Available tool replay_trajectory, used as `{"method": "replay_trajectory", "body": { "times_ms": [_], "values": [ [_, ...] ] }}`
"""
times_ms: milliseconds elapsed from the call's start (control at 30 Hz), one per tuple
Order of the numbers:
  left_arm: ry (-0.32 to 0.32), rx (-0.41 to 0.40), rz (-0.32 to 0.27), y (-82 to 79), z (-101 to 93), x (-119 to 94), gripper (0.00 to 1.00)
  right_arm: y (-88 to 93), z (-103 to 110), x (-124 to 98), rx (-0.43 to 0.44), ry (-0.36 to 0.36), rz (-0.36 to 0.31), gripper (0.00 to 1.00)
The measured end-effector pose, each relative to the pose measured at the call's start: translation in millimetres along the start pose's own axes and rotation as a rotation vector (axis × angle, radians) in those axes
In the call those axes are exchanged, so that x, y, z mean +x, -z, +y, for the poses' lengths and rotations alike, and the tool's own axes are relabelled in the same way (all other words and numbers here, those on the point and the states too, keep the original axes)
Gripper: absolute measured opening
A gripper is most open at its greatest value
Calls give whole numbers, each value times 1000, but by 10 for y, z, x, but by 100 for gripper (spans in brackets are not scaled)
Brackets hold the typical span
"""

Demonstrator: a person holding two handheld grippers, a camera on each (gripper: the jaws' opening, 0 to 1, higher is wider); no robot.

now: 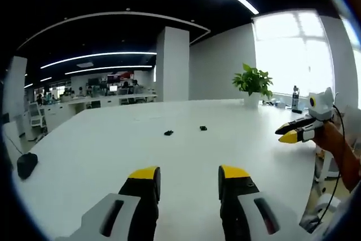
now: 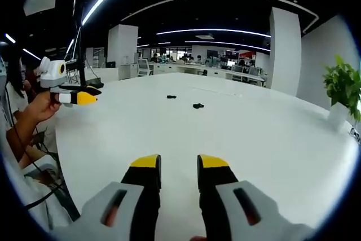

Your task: Snap the two parts of the plastic buckle together until the buckle closes and remains connected.

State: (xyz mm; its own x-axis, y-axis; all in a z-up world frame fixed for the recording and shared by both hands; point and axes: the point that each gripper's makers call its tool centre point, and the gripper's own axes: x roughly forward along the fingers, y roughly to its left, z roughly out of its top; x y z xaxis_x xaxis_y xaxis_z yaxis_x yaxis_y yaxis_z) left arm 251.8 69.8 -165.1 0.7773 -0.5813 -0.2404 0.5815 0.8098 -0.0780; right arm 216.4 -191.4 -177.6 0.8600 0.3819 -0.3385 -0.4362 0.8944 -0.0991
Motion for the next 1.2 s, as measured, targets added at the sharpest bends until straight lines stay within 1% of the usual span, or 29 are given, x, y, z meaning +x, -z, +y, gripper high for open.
{"method": "replay_trajectory", "body": {
  "times_ms": [200, 333, 667, 967, 1200],
  "values": [
    [-5, 2, 6, 6, 11, 8, 41, 19, 10, 26, 6, -7, -1, 25],
    [-13, -8, 0, 4, 42, 14, 41, 19, 0, 27, 11, -7, -3, 25],
    [-6, -8, 1, -29, 33, 46, 40, 5, -11, 38, 18, -13, -5, 25],
    [-16, -15, 2, -115, 62, 27, 40, -106, -74, 13, 17, -7, -7, 25],
    [-15, -20, 8, -154, 62, 104, 40, -143, -146, 53, 15, -2, 10, 25]
  ]
}}
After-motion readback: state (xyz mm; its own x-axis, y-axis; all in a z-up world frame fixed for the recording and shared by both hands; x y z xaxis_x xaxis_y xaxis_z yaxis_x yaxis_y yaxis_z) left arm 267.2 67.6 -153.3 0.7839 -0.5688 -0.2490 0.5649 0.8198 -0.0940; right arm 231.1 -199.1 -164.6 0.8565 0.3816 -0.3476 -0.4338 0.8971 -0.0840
